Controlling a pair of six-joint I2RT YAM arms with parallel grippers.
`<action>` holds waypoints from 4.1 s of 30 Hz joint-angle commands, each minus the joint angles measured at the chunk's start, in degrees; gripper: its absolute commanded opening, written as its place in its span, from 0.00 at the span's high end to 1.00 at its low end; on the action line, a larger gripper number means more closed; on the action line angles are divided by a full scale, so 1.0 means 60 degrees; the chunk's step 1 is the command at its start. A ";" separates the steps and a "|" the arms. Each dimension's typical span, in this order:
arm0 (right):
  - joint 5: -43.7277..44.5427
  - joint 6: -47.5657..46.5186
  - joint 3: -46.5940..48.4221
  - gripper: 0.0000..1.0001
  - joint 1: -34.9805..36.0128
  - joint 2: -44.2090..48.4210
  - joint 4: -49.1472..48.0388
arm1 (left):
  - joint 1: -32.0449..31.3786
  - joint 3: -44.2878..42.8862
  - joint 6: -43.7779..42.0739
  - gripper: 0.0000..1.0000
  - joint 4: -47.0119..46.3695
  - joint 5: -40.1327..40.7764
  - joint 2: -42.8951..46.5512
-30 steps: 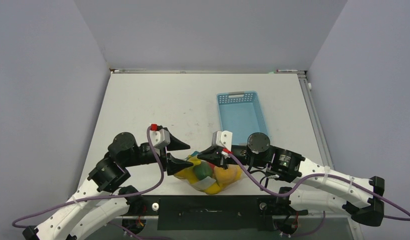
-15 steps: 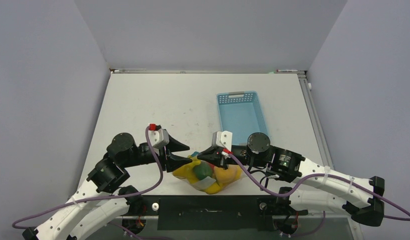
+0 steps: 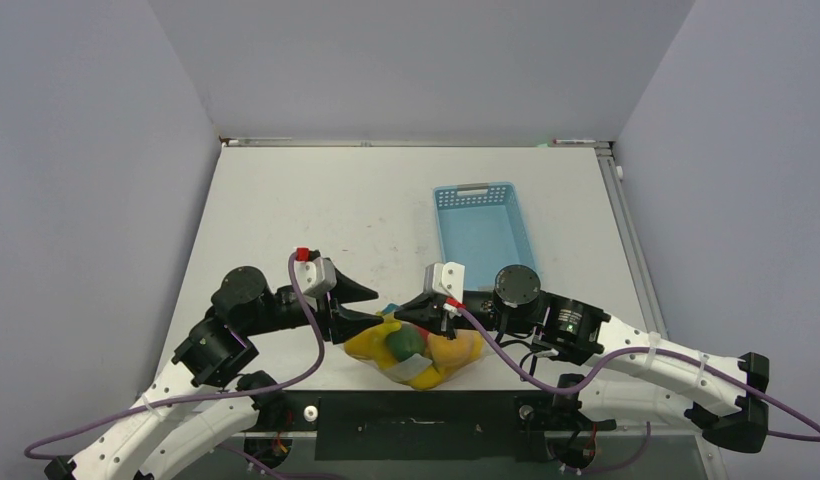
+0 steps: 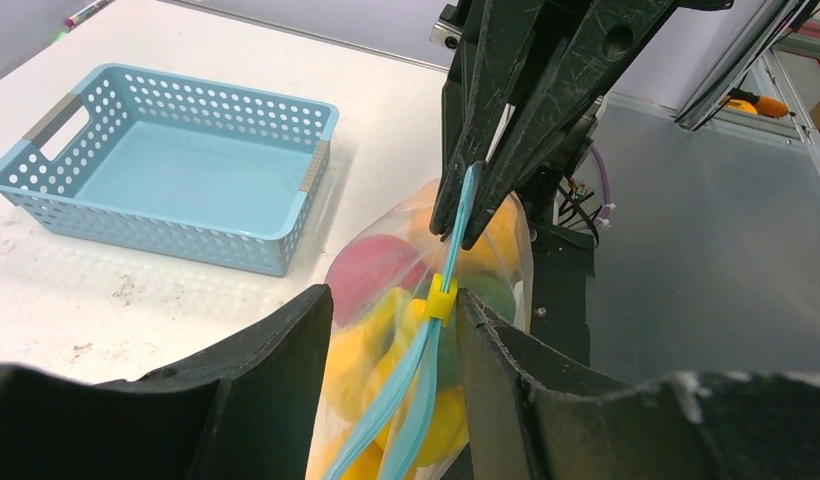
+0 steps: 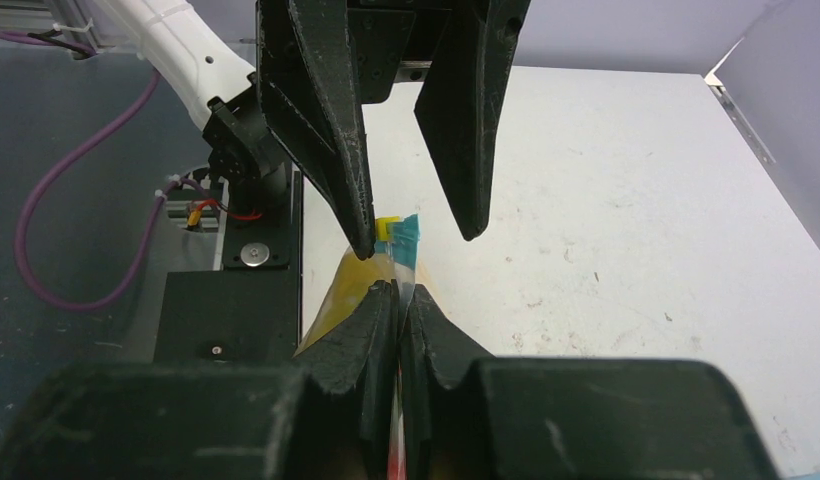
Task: Place the food in the zip-top bag and seal the zipper
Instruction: Zip the zipper food storage bag at the center of the board.
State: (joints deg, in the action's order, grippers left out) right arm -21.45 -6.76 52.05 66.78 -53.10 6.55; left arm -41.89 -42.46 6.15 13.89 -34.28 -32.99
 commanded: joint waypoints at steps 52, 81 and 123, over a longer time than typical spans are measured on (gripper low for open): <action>-0.0131 -0.0125 0.0696 0.95 -0.0039 -0.0313 -0.0359 | 0.0038 0.0001 0.0004 0.83 -0.0493 -0.0648 -0.0169; -0.0304 -0.0697 0.1288 0.53 -0.0029 -0.0867 0.1270 | 0.0030 -0.0079 -0.0057 1.00 -0.0332 -0.0926 -0.0213; 0.0346 -0.0846 0.1662 0.95 -0.0046 -0.0466 0.0988 | -0.0018 -0.0116 -0.0117 1.00 -0.0206 -0.1089 -0.0272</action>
State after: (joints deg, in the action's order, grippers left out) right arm -22.72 -12.99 62.19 66.78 -60.62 21.74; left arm -41.95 -41.91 6.33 11.81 -40.99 -34.87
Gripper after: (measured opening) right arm 0.057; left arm 0.042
